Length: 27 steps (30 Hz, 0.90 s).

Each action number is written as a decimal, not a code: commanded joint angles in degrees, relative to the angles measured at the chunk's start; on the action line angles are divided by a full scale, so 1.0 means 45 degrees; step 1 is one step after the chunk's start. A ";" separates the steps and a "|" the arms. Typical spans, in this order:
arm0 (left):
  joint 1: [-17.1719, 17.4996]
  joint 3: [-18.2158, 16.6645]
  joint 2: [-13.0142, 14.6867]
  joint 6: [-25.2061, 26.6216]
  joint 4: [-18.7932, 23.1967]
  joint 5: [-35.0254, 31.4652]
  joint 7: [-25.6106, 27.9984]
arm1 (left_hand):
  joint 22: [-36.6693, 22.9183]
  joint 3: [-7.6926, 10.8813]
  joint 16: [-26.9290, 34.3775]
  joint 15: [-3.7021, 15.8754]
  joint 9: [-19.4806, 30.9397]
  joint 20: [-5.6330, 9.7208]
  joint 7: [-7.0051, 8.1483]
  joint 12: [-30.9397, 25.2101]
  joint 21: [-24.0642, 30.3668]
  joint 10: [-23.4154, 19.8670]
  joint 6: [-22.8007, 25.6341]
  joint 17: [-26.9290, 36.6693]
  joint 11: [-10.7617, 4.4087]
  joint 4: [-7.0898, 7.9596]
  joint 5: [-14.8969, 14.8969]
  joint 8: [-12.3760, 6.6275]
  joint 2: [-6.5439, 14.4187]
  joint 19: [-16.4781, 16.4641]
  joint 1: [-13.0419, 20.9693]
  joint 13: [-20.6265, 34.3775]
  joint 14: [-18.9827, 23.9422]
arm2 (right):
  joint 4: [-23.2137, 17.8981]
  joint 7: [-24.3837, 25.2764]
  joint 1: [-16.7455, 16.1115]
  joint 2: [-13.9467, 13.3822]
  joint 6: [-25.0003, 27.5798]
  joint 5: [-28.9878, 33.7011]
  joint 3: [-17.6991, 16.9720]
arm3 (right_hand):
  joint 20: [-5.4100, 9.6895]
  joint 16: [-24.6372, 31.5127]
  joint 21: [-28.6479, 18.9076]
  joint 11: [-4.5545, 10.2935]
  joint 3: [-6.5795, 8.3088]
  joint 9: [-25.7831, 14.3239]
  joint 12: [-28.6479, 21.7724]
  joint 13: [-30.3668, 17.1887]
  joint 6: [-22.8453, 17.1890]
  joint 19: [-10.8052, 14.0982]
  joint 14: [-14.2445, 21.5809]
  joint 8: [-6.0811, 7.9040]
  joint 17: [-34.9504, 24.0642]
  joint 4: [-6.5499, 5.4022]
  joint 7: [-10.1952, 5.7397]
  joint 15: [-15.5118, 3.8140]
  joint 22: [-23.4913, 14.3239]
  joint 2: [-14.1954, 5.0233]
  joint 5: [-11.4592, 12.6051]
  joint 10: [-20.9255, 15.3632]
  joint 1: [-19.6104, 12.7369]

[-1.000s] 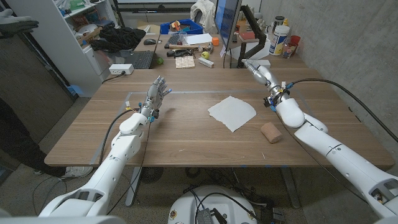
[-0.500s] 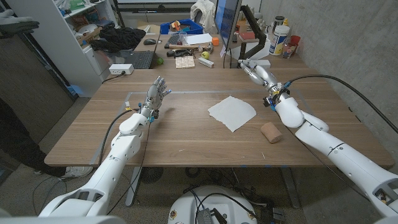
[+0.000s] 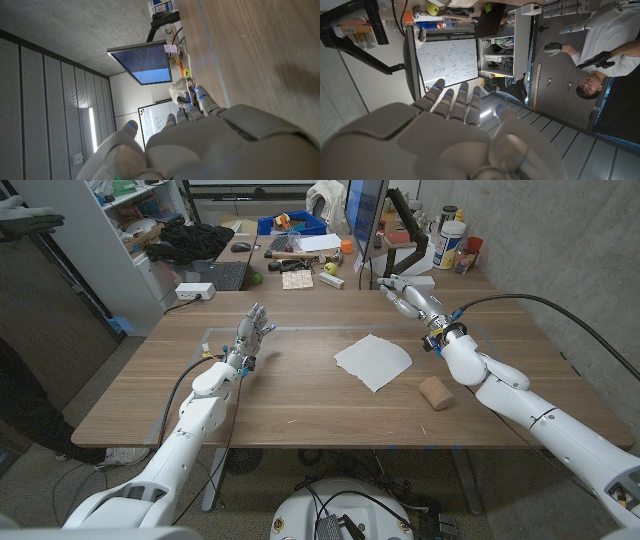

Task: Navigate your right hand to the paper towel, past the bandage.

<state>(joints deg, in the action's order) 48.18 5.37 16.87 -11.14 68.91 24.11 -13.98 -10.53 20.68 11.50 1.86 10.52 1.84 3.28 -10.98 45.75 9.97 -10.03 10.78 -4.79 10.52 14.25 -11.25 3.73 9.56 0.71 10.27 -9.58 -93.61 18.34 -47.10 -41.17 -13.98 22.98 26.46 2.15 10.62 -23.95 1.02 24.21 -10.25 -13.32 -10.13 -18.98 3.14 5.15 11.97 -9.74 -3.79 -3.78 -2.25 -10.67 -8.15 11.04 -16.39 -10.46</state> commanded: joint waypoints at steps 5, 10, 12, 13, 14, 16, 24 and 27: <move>-0.0112 -0.0017 -0.0068 -0.0069 -0.0206 -0.0020 -0.0108 | -0.0024 -0.0025 0.0019 0.0292 0.0049 0.0501 0.0051 -0.0051 -0.0059 0.1325 -0.0973 0.0020 0.0066 0.0006 0.0092 0.0043 0.1206 0.3032 0.0057 0.0029 -0.2831 | -0.0688 -0.0172 -0.0009 -0.0346 0.0795 0.1364 0.0211 | 0.0637 0.0060 0.0047 0.0073 0.0156 -0.0064 -0.0034 -0.0042 -0.0128 0.0069 0.0116 -0.0020 -0.0011 0.0025 -0.0040 -0.0236 -0.0038 -0.0476 0.0003 -0.0126 -0.0250; -0.0102 -0.0035 -0.0071 -0.0068 -0.0229 -0.0018 -0.0120 | -0.0024 -0.0033 0.0015 0.0311 0.0050 0.0512 0.0067 -0.0052 -0.0069 0.1322 -0.0970 0.0020 0.0045 0.0006 0.0096 0.0044 0.1205 0.3028 0.0057 0.0029 -0.2836 | -0.0833 -0.0290 0.0011 -0.0437 0.1031 0.1731 0.0314 | 0.0663 0.0046 0.0060 0.0151 0.0198 -0.0064 -0.0014 -0.0041 -0.0161 0.0076 0.0135 -0.0035 -0.0006 0.0060 -0.0072 -0.0245 -0.0037 -0.0476 0.0003 -0.0128 -0.0322; -0.0097 -0.0045 -0.0075 -0.0058 -0.0231 -0.0011 -0.0122 | -0.0025 -0.0038 0.0019 0.0306 0.0050 0.0510 0.0055 -0.0051 -0.0070 0.1323 -0.0959 0.0020 0.0052 0.0006 0.0098 0.0041 0.1206 0.3014 0.0057 0.0029 -0.2823 | -0.0905 -0.0361 0.0022 -0.0478 0.1116 0.1854 0.0351 | 0.0673 0.0041 0.0067 0.0149 0.0210 -0.0065 -0.0006 -0.0041 -0.0167 0.0074 0.0139 -0.0044 -0.0007 0.0070 -0.0075 -0.0285 -0.0037 -0.0474 0.0001 -0.0129 -0.0346; -0.0094 -0.0047 -0.0076 -0.0060 -0.0233 -0.0018 -0.0116 | -0.0025 -0.0041 0.0017 0.0300 0.0050 0.0498 0.0048 -0.0052 -0.0077 0.1321 -0.0968 0.0020 0.0057 0.0006 0.0099 0.0045 0.1207 0.3025 0.0057 0.0029 -0.2828 | -0.0939 -0.0370 0.0028 -0.0497 0.1164 0.1952 0.0374 | 0.0672 0.0037 0.0070 0.0138 0.0215 -0.0065 -0.0004 -0.0040 -0.0171 0.0072 0.0135 -0.0047 -0.0007 0.0073 -0.0076 -0.0294 -0.0037 -0.0476 0.0001 -0.0132 -0.0356; -0.0095 -0.0047 -0.0070 -0.0059 -0.0237 -0.0014 -0.0139 | -0.0025 -0.0043 0.0017 0.0304 0.0050 0.0498 0.0053 -0.0052 -0.0080 0.1321 -0.0965 0.0020 0.0058 0.0006 0.0101 0.0044 0.1207 0.3023 0.0057 0.0029 -0.2827 | -0.0977 -0.0400 0.0030 -0.0511 0.1215 0.2012 0.0390 | 0.0688 0.0037 0.0071 0.0132 0.0222 -0.0065 -0.0001 -0.0040 -0.0171 0.0079 0.0140 -0.0052 -0.0008 0.0077 -0.0079 -0.0310 -0.0037 -0.0479 0.0000 -0.0134 -0.0367; -0.0088 -0.0056 -0.0072 -0.0069 -0.0236 -0.0016 -0.0134 | -0.0025 -0.0046 0.0018 0.0298 0.0050 0.0501 0.0057 -0.0052 -0.0082 0.1319 -0.0966 0.0020 0.0051 0.0006 0.0102 0.0045 0.1208 0.3022 0.0057 0.0029 -0.2823 | -0.1031 -0.0472 0.0044 -0.0540 0.1290 0.2110 0.0424 | 0.0693 0.0033 0.0074 0.0143 0.0230 -0.0065 0.0005 -0.0040 -0.0181 0.0082 0.0141 -0.0055 -0.0008 0.0083 -0.0090 -0.0311 -0.0037 -0.0478 -0.0001 -0.0133 -0.0383; -0.0084 -0.0074 -0.0079 -0.0070 -0.0266 -0.0007 -0.0163 | -0.0027 -0.0059 0.0018 0.0300 0.0051 0.0497 0.0056 -0.0051 -0.0098 0.1320 -0.0959 0.0020 0.0064 0.0007 0.0108 0.0044 0.1211 0.3016 0.0056 0.0029 -0.2820 | -0.1283 -0.0796 0.0087 -0.0644 0.1726 0.2548 0.0561 | 0.0687 0.0019 0.0095 0.0218 0.0252 -0.0067 0.0024 -0.0040 -0.0246 0.0076 0.0130 -0.0060 -0.0016 0.0094 -0.0123 -0.0340 -0.0037 -0.0476 -0.0009 -0.0144 -0.0432; -0.0088 -0.0070 -0.0079 -0.0069 -0.0288 -0.0013 -0.0182 | -0.0027 -0.0062 0.0017 0.0297 0.0051 0.0500 0.0053 -0.0052 -0.0102 0.1316 -0.0947 0.0020 0.0051 0.0006 0.0110 0.0041 0.1212 0.3013 0.0057 0.0029 -0.2820 | -0.1296 -0.0850 0.0110 -0.0675 0.1784 0.2672 0.0618 | 0.0685 0.0014 0.0102 0.0248 0.0255 -0.0067 0.0035 -0.0040 -0.0276 0.0076 0.0122 -0.0060 -0.0021 0.0093 -0.0132 -0.0354 -0.0037 -0.0474 -0.0013 -0.0139 -0.0445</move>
<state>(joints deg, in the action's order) 47.79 5.13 16.58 -11.38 67.87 24.04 -14.56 -10.53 20.69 11.50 1.86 10.52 1.84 3.28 -10.98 45.32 9.96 -10.03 10.78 -4.79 10.52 14.25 -11.25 3.73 9.56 0.71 10.27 -9.59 -97.97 15.80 -46.93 -43.44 -7.87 32.56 28.22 2.15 10.62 -23.50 1.78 25.01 -10.25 -13.31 -10.14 -19.77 3.13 5.34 11.97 -9.75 -3.31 -4.41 -2.06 -10.67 -8.45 11.04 -17.07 -12.14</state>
